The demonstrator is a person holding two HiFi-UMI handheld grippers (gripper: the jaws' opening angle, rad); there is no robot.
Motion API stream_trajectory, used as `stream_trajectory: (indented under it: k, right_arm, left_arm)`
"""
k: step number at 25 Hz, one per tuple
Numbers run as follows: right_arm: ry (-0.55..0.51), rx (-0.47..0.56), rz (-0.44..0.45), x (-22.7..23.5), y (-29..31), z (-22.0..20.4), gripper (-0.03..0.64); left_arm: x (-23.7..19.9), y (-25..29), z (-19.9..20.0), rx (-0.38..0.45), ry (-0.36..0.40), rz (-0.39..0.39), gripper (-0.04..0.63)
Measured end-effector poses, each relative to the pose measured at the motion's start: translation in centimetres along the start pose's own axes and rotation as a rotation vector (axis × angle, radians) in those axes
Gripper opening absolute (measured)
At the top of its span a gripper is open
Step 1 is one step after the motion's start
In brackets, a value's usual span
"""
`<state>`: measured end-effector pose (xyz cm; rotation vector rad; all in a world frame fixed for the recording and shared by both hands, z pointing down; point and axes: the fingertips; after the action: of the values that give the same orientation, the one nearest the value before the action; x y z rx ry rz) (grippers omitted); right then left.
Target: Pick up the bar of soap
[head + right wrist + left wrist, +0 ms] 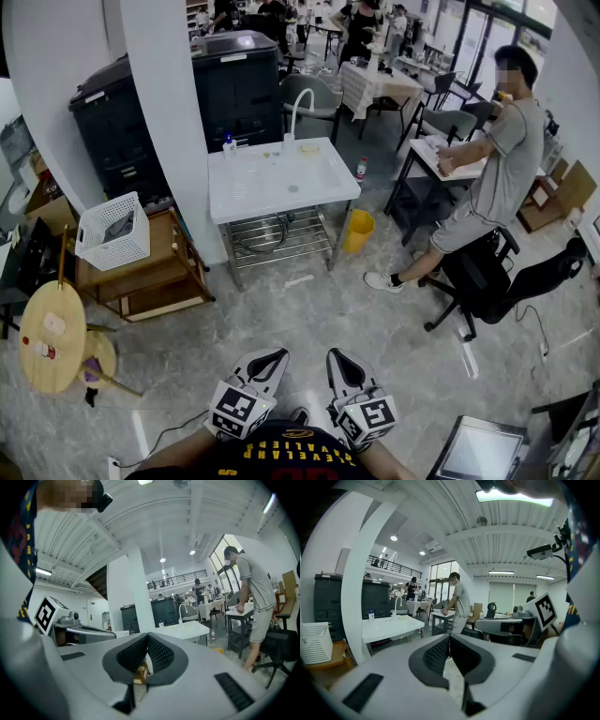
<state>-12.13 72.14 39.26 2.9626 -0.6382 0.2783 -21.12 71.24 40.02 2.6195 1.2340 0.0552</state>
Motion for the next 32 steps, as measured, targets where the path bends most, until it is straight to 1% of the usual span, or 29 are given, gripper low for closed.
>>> stream_trajectory:
  k: [5,12,16,22,26,28,30,32]
  right_arm:
    - [0.005,0.000,0.006,0.8,0.5,0.0,0.017]
    - [-0.002,0.008,0.013,2.4,0.8,0.3,0.017]
    - [-0.004,0.016,-0.001,3.3,1.7,0.2,0.018]
    - [-0.031,-0.001,-0.007,4.5,5.0,0.2,0.018]
    - [-0.093,-0.001,-0.022,5.0,9.2,1.0,0.017]
    - [-0.101,0.007,-0.038,5.3,11.8,1.5,0.017]
    - [-0.098,0.007,-0.076,6.3,14.2,1.9,0.017]
    - [-0.099,0.011,-0.116,7.3,16.8,2.5,0.017]
  left_arm:
    - [-0.4,0.8,0.0,-0.008,-0.012,0.015,0.012]
    - [-0.2,2.3,0.4,-0.012,-0.009,0.030,0.012]
    - [-1.2,3.1,-0.1,-0.025,-0.026,0.041,0.012]
    - [-4.7,5.2,0.5,-0.012,-0.033,0.057,0.012]
    - [-8.6,7.1,0.7,-0.003,-0.024,0.045,0.013]
    - [-10.8,8.3,0.6,-0.005,-0.029,0.025,0.014]
    - [-12.8,10.0,0.9,-0.005,-0.043,-0.015,0.014]
    - [-14.9,11.5,1.8,0.004,-0.042,-0.056,0.014]
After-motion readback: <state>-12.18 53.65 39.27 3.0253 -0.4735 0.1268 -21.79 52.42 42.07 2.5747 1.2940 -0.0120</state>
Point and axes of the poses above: the fingertips, and each gripper's own axes: y forward along the fingers, x to its right, z out of its top, and after that the axes turned 2 degrees about x, right-handed
